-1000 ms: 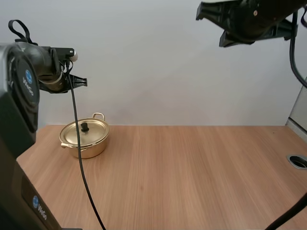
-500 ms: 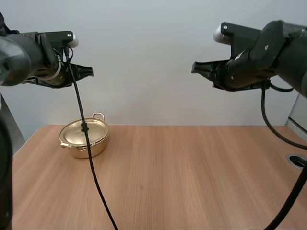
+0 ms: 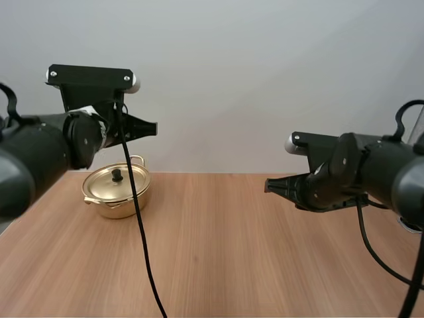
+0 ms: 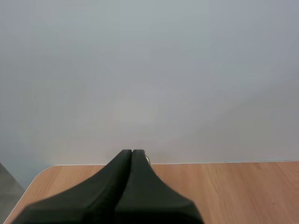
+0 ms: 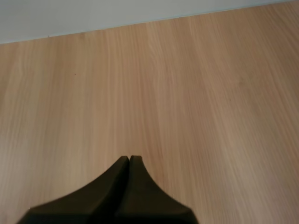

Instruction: Open the pot, put the car inside, and close it

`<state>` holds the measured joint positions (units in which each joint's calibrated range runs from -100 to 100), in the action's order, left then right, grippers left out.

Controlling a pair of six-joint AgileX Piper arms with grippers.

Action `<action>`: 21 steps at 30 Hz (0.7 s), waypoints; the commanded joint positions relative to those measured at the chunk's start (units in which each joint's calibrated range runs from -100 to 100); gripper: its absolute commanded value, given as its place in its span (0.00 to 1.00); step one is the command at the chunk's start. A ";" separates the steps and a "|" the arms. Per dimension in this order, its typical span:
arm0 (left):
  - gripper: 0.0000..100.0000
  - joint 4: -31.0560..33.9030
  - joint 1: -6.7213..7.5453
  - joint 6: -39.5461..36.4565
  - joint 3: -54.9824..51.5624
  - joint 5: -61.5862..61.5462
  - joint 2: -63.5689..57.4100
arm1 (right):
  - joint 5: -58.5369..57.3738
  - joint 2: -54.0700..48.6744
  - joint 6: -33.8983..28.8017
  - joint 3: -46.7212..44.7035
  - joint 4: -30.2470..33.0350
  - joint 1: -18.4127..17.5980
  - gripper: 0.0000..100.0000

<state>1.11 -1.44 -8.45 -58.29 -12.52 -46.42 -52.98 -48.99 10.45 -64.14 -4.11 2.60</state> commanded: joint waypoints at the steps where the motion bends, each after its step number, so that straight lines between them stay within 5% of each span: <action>1: 0.00 0.00 0.51 -0.02 -12.15 3.53 -7.01 | 21.08 -3.82 0.00 -7.95 0.05 -0.01 0.00; 7: 0.00 0.00 2.01 -0.02 -24.57 5.37 -19.59 | 38.69 -15.77 0.00 -20.48 0.05 -0.01 0.00; 21: 0.00 -0.39 1.74 -0.02 -41.71 5.56 -43.47 | 42.41 -35.98 0.00 -29.78 0.05 -0.01 0.00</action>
<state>0.84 0.35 -8.45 -98.64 -7.14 -85.79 -9.71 -82.28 10.45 -93.91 -4.11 2.60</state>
